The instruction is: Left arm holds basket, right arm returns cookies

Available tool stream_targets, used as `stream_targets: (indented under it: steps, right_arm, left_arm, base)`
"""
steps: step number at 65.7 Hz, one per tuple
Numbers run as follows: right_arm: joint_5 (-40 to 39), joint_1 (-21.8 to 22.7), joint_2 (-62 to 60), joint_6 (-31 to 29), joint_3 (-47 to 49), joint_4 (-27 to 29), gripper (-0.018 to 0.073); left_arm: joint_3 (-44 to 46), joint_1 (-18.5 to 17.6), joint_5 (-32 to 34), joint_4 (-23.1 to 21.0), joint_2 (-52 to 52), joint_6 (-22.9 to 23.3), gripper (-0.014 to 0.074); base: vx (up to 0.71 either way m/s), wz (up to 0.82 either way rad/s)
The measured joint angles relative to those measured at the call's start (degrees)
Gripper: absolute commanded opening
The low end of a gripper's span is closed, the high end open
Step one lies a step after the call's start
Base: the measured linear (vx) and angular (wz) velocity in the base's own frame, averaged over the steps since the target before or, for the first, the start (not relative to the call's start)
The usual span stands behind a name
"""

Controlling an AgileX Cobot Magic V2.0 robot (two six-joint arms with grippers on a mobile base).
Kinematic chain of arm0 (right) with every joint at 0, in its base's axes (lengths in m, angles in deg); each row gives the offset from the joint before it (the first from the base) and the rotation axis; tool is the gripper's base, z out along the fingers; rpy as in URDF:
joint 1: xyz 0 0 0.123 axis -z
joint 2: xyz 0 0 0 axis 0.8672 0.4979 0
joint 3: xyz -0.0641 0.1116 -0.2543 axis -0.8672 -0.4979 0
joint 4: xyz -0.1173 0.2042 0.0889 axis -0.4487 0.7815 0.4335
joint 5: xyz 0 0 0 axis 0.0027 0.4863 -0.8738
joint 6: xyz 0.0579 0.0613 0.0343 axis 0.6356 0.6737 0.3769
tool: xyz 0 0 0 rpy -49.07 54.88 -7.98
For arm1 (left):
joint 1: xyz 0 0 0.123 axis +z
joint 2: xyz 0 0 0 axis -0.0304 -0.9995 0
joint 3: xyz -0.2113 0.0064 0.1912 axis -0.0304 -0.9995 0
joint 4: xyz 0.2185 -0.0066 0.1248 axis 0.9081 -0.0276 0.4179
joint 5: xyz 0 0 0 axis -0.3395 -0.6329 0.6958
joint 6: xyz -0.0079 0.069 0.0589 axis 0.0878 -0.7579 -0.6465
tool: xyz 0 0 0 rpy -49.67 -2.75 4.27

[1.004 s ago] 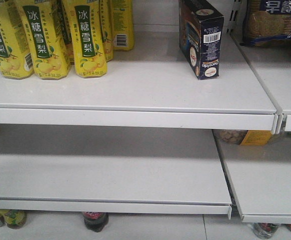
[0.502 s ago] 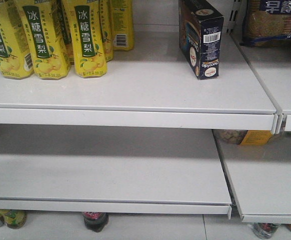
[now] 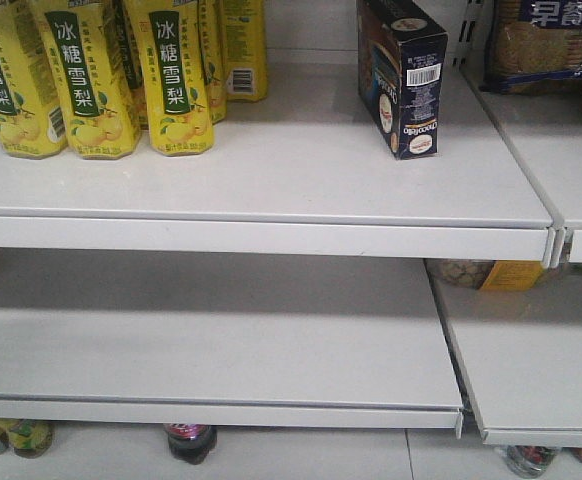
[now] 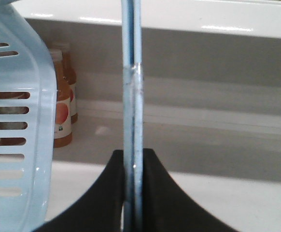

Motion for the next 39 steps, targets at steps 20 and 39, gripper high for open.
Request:
stream_targets:
  steps: [20,39]
  right_arm:
    - [0.0,0.0,0.0,0.0,0.0,0.0,-0.0006]
    - [0.0,0.0,0.0,0.0,0.0,0.0,-0.0006]
  left_arm:
    - [0.0,0.0,-0.74,-18.12,0.0,-20.0,-0.0003]
    - [0.0,0.0,-3.24,-22.97,0.0,-27.3,-0.0003]
  base:
    - [0.0,0.0]
    - [0.0,0.0]
